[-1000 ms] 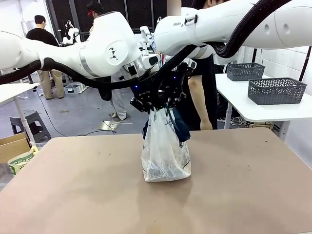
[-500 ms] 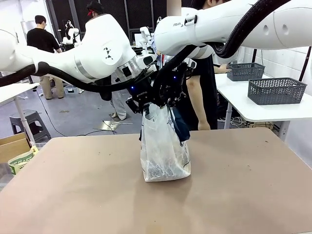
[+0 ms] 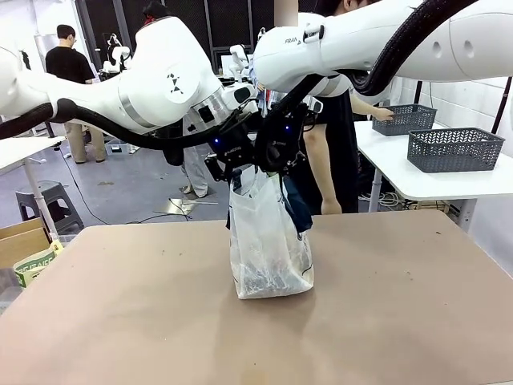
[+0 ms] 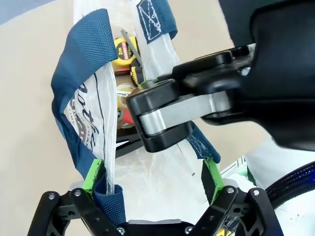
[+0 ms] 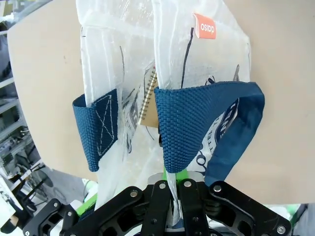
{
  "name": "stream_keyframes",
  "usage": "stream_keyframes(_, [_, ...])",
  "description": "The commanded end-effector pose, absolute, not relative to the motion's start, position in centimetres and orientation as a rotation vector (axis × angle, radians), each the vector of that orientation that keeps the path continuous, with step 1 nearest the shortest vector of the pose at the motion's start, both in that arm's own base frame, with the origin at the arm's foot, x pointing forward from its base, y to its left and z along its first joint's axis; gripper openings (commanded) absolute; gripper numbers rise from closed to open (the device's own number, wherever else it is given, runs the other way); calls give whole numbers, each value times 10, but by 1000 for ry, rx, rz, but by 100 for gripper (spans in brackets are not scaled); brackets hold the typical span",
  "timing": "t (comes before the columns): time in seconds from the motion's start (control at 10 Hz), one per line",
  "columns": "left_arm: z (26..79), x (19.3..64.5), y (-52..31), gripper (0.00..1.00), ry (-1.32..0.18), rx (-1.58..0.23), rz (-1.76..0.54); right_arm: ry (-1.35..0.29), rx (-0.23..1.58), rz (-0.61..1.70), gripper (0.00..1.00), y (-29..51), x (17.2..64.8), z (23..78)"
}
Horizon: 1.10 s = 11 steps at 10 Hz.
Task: Transfer purchased items from the store into the shopping bag.
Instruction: Move the Reusable shopping bag to the right side of the table.
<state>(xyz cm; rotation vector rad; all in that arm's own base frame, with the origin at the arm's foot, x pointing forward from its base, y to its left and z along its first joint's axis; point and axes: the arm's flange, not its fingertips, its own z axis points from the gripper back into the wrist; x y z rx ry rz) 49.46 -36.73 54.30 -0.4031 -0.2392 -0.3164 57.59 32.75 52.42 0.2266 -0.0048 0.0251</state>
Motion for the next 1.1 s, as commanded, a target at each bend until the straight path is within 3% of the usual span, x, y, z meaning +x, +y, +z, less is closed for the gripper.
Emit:
stream_keyframes(0.0, [539, 486, -360, 100, -254, -454, -342, -27, 221, 22, 0, 334, 582, 526])
stream_keyframes(1.0, [543, 483, -354, 100, -284, -517, -320, -28, 216, 26, 0, 343, 584, 527])
